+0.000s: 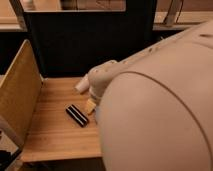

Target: Place the eraser on the white sponge

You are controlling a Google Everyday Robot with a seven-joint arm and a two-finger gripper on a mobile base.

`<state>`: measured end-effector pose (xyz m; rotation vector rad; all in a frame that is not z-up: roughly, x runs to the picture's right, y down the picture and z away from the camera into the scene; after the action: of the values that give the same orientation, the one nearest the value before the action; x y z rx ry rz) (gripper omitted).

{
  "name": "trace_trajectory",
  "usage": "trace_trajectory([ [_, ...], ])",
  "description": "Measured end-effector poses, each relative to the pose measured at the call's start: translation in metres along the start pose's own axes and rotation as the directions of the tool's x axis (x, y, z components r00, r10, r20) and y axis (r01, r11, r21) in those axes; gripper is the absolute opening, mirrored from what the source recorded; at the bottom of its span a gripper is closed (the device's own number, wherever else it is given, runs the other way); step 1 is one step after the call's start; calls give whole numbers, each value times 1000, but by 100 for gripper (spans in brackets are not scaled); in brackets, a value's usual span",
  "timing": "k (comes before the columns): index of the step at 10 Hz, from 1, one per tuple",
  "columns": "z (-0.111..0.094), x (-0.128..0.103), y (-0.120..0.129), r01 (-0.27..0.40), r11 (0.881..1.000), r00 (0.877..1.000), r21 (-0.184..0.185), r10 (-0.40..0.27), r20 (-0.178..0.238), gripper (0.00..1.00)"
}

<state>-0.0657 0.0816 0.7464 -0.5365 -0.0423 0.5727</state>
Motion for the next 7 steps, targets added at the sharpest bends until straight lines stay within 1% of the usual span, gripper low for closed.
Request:
trace_trajectory([
  [1,7,-7,19,37,999,999,-19,-38,-16,80],
  [2,8,-7,22,46,999,999,-21,-46,-20,80],
  [6,8,-4,20,41,999,999,-18,-41,-23,80],
  [7,9,8,15,4,1000,999,-19,-4,-32,80],
])
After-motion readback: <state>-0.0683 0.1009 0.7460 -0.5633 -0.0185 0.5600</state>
